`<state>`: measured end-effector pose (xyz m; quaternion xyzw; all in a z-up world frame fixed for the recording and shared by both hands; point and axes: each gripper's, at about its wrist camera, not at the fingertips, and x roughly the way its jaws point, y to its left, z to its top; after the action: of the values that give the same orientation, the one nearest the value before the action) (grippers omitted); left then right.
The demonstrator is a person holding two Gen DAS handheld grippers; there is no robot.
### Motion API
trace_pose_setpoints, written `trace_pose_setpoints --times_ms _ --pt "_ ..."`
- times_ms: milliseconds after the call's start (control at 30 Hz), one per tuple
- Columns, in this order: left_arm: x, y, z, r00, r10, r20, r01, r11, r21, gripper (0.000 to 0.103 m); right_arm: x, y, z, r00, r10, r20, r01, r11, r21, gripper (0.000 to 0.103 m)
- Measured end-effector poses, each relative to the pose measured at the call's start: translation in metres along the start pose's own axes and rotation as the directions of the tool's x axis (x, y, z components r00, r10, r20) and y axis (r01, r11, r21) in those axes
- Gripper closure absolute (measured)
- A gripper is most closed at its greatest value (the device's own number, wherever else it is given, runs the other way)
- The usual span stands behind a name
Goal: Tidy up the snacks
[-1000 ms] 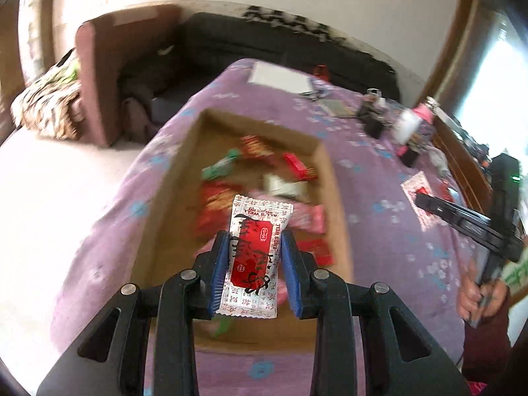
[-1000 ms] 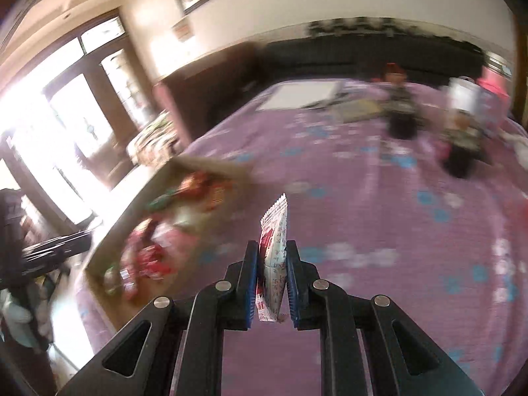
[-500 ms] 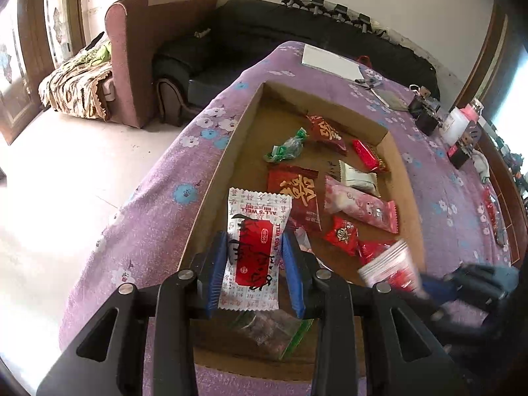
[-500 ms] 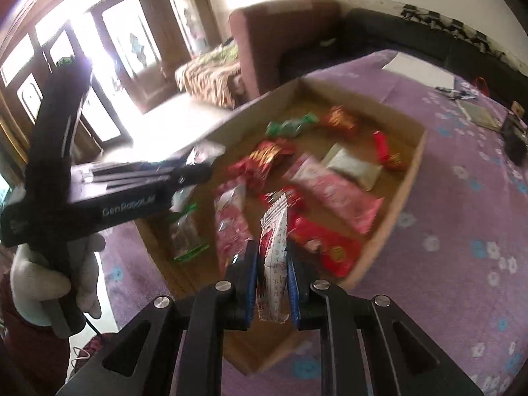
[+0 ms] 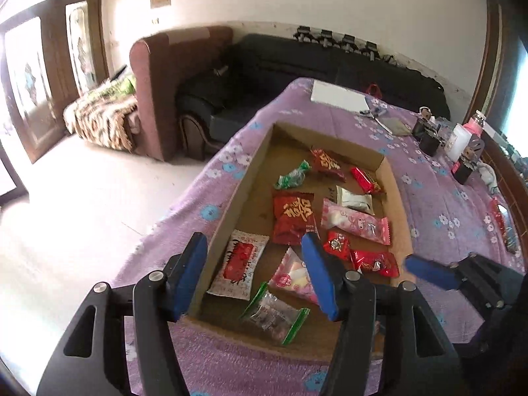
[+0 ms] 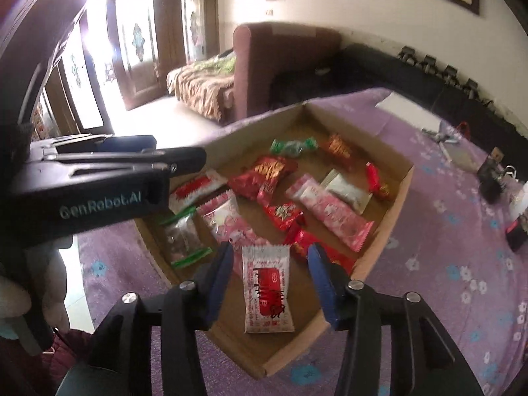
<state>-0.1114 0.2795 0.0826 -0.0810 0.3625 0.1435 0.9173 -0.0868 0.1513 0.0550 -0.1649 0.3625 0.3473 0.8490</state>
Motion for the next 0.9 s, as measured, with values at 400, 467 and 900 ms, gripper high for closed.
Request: trace_pose_setpoints --times_ms 400,467,900 --pt "-0.044 -0.021 -0.004 0.970 0.172 0.171 -0.174 0.985 -0.002 0.022 -0.031 -0.047 -0.021 0.997 -0.061 0.040 0.051 0.977 0.209 0.038" --pt "-0.052 -0.025 -0.005 0.959 0.193 0.207 -0.196 0.981 -0.003 0.019 -0.036 -0.050 -0.025 0.997 -0.069 0.038 0.059 0.972 0.226 0.037" --pt "-0.066 -0.031 -0.013 0.948 0.213 0.236 -0.197 0.976 -0.091 0.000 -0.046 -0.045 -0.045 0.994 -0.099 0.049 0.087 0.975 0.203 0.035"
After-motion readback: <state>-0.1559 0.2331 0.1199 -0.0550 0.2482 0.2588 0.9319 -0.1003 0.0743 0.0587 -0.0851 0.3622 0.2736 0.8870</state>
